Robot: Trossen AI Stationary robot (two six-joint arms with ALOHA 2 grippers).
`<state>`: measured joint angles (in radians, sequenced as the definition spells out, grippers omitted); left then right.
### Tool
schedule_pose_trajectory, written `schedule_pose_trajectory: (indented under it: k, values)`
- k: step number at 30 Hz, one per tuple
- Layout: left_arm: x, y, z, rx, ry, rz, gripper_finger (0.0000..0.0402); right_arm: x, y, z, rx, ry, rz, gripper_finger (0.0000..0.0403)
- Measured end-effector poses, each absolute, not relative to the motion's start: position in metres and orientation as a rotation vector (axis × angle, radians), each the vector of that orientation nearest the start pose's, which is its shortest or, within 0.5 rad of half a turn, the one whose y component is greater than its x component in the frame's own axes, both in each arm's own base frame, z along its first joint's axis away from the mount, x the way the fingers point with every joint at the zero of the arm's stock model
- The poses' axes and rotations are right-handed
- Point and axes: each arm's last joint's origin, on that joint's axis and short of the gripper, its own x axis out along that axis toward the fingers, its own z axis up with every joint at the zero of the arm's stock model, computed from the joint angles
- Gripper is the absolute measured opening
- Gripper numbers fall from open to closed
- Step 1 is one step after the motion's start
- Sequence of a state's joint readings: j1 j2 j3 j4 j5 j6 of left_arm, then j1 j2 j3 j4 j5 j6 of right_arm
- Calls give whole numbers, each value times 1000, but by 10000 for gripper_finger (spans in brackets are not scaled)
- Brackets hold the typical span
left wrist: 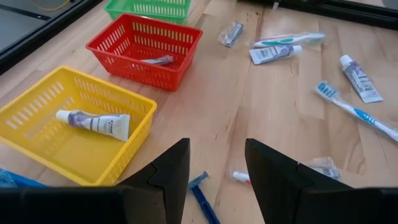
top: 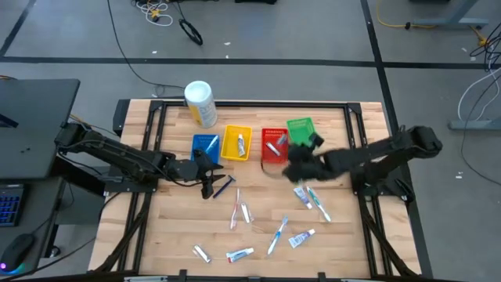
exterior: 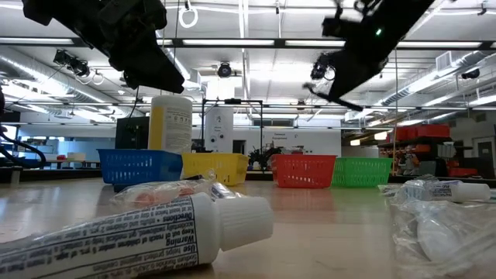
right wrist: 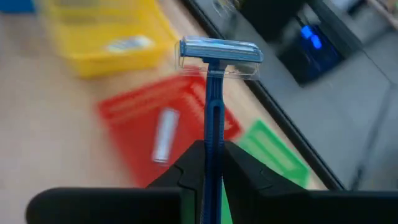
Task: Pick & Place Travel size toiletries
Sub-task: Put the blue razor into the green bin
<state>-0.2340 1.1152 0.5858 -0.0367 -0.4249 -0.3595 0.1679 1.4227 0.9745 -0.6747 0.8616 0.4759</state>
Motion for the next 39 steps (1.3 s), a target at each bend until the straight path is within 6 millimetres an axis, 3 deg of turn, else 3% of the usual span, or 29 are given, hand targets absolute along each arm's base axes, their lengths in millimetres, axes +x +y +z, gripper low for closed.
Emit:
schedule_pose_trajectory:
  k: [8, 14, 22, 31, 39]
  values:
    - [222, -42, 218, -177, 509, 243, 165, 260, -48, 227, 83, 943, -946, 52]
    - [222, -42, 218, -173, 507, 246, 165, 241, -78, 195, 153, 1014, -1011, 52]
    - [222, -41, 218, -175, 507, 248, 165, 226, -93, 154, 206, 939, -931, 52]
    - [222, -41, 218, -173, 501, 262, 165, 218, -101, 145, 248, 985, -807, 56]
    - [222, -41, 218, -174, 501, 262, 165, 215, -108, 144, 256, 998, -814, 73]
